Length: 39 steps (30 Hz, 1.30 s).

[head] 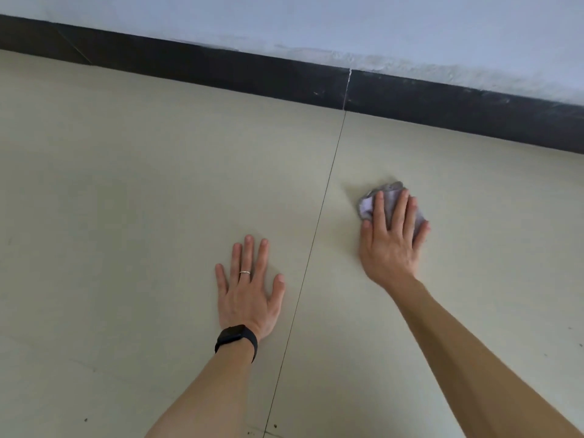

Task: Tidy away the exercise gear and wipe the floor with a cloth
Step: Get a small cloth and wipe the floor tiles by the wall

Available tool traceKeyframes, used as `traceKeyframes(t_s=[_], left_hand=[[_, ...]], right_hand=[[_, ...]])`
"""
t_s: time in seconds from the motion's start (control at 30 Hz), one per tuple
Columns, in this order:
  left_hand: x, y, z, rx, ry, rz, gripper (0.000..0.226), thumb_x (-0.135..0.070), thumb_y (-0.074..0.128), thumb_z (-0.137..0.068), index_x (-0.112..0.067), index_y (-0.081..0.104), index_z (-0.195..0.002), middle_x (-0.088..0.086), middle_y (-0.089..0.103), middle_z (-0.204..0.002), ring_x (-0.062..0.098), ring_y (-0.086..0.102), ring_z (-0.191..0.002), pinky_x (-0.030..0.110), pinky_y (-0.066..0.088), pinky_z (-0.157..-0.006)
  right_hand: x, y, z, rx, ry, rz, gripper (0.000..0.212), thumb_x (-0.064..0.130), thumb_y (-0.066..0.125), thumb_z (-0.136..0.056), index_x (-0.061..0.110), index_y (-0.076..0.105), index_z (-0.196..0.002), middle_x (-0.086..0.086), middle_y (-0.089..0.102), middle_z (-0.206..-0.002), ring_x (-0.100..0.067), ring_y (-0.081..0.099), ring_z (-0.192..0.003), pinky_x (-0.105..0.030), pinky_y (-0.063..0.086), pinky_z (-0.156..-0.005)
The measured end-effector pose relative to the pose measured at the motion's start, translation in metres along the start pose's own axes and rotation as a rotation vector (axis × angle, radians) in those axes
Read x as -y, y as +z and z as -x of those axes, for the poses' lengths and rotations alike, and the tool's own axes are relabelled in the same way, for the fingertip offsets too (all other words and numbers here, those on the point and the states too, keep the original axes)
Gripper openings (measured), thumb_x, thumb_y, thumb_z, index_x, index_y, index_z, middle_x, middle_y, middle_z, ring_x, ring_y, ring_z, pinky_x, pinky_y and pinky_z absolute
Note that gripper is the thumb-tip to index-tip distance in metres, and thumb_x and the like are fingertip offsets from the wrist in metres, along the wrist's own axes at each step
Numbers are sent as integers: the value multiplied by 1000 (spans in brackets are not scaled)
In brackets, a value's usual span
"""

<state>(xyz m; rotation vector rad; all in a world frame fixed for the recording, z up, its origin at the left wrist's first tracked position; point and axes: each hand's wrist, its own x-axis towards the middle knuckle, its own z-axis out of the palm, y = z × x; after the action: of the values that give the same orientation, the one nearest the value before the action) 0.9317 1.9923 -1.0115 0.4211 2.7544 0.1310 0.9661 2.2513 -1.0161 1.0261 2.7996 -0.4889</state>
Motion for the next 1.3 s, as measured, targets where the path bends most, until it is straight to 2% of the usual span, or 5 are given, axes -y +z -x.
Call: traceKeyframes(t_s=[0.23,0.43,0.67,0.9,1.3], left_hand=[[4,6,0,-63,10,29,70,-58,20,-96,-38,-7,-158,-12,-13,-166,11,-10,-153,48,-3,-123],[5,10,-1,-81,19,8,71,-58,23,-97,-35,-2,-159,-10,-8,-167,14,-3,-154,49,-1,-123],[4,10,-1,-98,26,-9,73,-56,29,-94,-33,6,-160,-7,-1,-168,16,4,-154,52,7,-121],[5,12,-2,-122,38,-32,73,-57,28,-95,-31,7,-160,-6,0,-168,16,2,-154,52,8,-121],[6,11,-2,-118,38,-34,73,-59,29,-96,-31,5,-160,-5,0,-168,18,1,-154,53,9,-119]], right_hand=[[-1,-2,26,191,-830,246,56,48,13,-106,36,3,-160,1,-3,-169,-20,-3,-156,-51,7,-124],[13,-28,-82,74,116,-50,58,47,15,-106,34,-3,-160,-5,-16,-168,-22,-17,-154,-58,-5,-122],[21,-17,-62,165,-751,300,58,46,12,-106,29,4,-161,-3,-4,-169,-22,-5,-156,-52,7,-124],[45,-33,-141,27,113,14,60,42,17,-106,25,-1,-161,-10,-13,-168,-25,-12,-154,-59,-3,-121],[90,-16,-142,156,-227,102,58,49,10,-107,34,-9,-159,0,-18,-167,-17,-19,-153,-50,-11,-123]])
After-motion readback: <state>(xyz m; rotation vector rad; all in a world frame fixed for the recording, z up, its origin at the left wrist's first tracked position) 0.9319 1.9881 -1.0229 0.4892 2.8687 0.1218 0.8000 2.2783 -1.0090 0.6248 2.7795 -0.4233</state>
